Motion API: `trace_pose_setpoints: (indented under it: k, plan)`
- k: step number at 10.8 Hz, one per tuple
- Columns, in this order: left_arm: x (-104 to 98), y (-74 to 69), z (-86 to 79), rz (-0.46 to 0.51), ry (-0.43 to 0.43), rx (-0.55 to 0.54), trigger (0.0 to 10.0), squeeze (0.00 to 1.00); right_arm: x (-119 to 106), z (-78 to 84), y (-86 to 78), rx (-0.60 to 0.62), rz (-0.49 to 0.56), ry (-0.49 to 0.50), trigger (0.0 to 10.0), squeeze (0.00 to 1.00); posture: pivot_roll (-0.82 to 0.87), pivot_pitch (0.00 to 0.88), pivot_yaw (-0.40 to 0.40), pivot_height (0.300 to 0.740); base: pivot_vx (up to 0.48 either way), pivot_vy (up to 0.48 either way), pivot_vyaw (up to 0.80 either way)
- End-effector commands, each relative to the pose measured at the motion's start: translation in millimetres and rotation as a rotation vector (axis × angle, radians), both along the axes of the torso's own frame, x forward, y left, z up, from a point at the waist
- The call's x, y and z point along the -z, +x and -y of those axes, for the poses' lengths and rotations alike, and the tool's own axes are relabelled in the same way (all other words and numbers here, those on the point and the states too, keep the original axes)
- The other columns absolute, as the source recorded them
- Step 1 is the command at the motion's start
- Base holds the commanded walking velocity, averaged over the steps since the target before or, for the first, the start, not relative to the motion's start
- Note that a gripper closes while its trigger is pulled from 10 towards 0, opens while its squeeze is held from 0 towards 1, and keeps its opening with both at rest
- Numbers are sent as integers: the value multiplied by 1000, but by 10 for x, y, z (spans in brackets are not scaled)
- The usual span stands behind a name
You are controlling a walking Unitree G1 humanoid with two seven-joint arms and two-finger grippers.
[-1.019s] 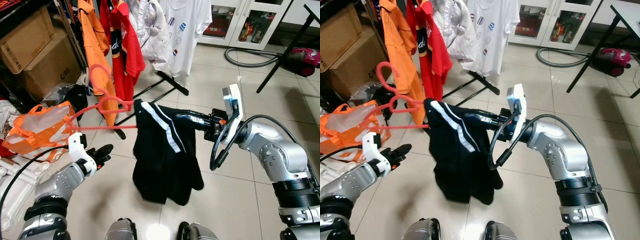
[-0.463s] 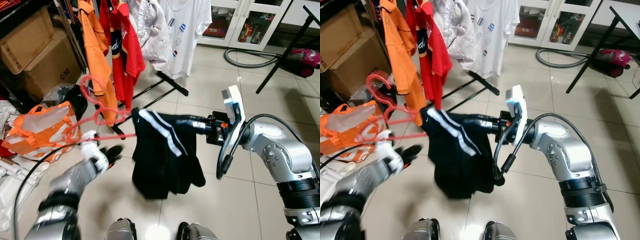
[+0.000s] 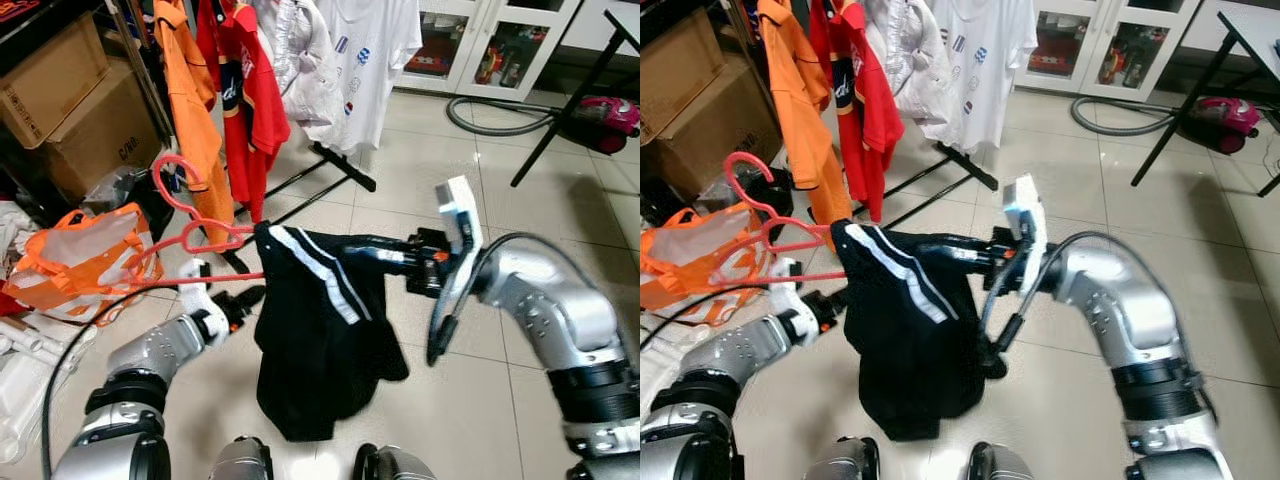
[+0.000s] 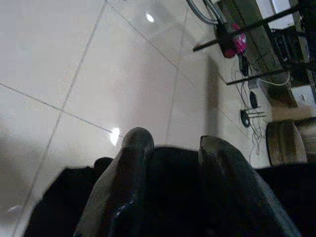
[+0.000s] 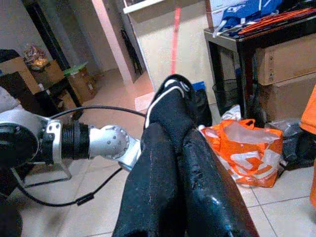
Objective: Hang hanger
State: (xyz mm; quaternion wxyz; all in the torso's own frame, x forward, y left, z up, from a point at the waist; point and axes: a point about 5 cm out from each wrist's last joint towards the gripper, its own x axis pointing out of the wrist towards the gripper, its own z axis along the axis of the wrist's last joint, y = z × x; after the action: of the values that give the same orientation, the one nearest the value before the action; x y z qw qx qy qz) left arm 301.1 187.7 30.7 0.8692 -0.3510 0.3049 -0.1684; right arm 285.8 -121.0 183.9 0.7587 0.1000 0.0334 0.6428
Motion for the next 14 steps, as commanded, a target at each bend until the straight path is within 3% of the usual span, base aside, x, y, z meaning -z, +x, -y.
trace_pose_setpoints:
  k: [1, 4, 5, 7, 9, 10, 11, 14]
  plan:
    - [64, -65, 37, -29, -18, 19, 10000, 1000, -87, 6, 11, 12, 37, 35, 0, 0, 13, 150, -2, 740, 0, 0, 0]
    - [87, -89, 98, -38, -44, 37, 10000, 1000, -209, -18, -1, 2, 60, 70, 0, 0, 4, 156, -6, 740, 0, 0, 0]
    - [74, -84, 67, -31, -43, 28, 10000, 1000, -228, -8, -4, 1, 64, 70, 0, 0, 1, 156, -8, 740, 0, 0, 0]
    - [15, -85, -172, -12, -28, -30, 10000, 1000, -236, 28, -4, 13, 65, 62, 0, 0, 2, 162, -8, 740, 0, 0, 0]
    - [33, -114, -172, -14, -29, -12, 10000, 1000, -273, -7, -24, -1, 72, 72, 0, 0, 4, 166, -11, 740, 0, 0, 0]
    - [25, -89, -124, -21, -62, -25, 10000, 212, -324, -25, -29, -10, 84, 83, 0, 0, 3, 167, -13, 740, 0, 0, 0]
    - [-12, -45, -87, -4, -98, -47, 10000, 0, -373, -32, -30, -13, 96, 89, 0, 0, -4, 167, -15, 740, 0, 0, 0]
    - [-18, 0, -1, -14, -168, -97, 10000, 0, -462, -51, -59, -21, 122, 99, 0, 0, -17, 170, -21, 740, 0, 0, 0]
